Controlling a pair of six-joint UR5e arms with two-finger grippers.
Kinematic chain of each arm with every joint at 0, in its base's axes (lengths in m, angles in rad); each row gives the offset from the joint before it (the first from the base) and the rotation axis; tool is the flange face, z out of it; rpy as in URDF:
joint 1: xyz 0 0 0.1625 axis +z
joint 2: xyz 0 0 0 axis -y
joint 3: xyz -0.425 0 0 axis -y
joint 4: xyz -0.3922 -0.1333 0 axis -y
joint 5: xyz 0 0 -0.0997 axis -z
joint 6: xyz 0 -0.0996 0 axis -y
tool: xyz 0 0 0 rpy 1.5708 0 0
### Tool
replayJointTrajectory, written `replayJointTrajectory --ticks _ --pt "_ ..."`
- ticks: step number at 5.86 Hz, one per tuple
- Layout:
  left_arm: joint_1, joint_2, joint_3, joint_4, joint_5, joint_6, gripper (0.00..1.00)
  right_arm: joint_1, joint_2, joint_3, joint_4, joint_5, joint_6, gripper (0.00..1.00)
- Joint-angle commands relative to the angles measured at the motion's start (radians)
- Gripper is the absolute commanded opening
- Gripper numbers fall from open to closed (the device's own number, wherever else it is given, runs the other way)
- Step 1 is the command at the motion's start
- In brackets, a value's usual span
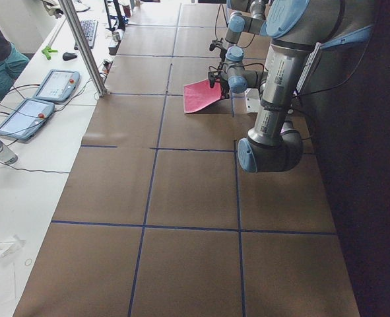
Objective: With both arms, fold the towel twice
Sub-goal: 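Lift the near edge with both grippers and fold it over the far edge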
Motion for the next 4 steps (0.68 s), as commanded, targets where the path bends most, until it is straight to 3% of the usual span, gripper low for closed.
replayJointTrajectory --ticks 1,2,4 --pt "-0.002 -0.004 -0.085 0.112 -0.014 0.002 0.01 -0.011 0.007 0.046 -0.045 0.0 0.0 0.0" --pt "-0.01 -0.004 -0.069 0.112 -0.008 0.002 0.01 -0.017 0.007 -0.003 -0.04 -0.012 -0.009 0.0" --pt "-0.047 -0.055 0.068 0.099 0.007 0.005 0.01 0.013 0.026 -0.104 0.016 -0.015 -0.054 0.0"
